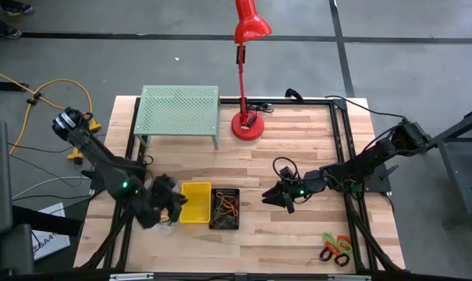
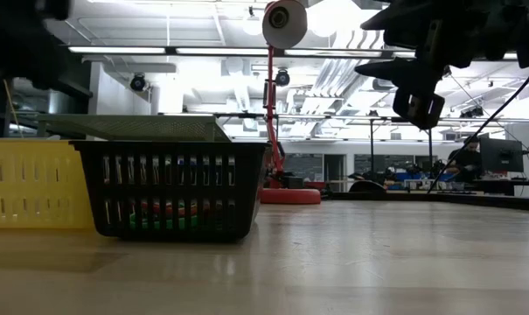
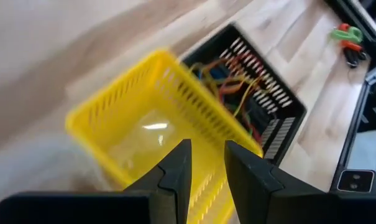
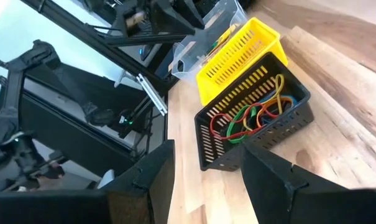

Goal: Pick & Place Office Desk Supplies
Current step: Put the green spring keychain into the yellow bin

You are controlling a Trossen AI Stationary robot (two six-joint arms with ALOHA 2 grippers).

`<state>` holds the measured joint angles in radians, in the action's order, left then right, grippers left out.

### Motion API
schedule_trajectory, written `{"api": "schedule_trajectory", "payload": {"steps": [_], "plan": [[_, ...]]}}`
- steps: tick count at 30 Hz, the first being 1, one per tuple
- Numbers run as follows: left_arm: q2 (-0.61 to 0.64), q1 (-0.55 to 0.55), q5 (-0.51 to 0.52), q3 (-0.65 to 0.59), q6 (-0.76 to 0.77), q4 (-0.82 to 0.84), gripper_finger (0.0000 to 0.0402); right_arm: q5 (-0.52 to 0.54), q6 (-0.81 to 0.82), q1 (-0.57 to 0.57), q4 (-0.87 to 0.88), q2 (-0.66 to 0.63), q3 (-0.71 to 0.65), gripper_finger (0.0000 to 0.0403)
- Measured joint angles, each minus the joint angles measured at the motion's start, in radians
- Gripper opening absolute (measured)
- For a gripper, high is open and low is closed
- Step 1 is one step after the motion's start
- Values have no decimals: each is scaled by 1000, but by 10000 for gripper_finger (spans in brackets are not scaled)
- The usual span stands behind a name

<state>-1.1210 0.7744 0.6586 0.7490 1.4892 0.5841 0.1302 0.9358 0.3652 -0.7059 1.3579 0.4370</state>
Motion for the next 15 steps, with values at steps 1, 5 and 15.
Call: {"api": "schedule_trajectory", "payload": {"steps": [1, 5, 15], "plan": [[15, -33, -14, 0, -71, -20, 90, 0, -2, 0, 0, 0, 0, 166], [58, -167, -95, 0, -361, -133, 90, 10, -25, -1, 0, 0, 0, 166], [138, -499, -277, 0, -838, -210, 90, 59, -73, -1, 0, 0, 0, 166]]}}
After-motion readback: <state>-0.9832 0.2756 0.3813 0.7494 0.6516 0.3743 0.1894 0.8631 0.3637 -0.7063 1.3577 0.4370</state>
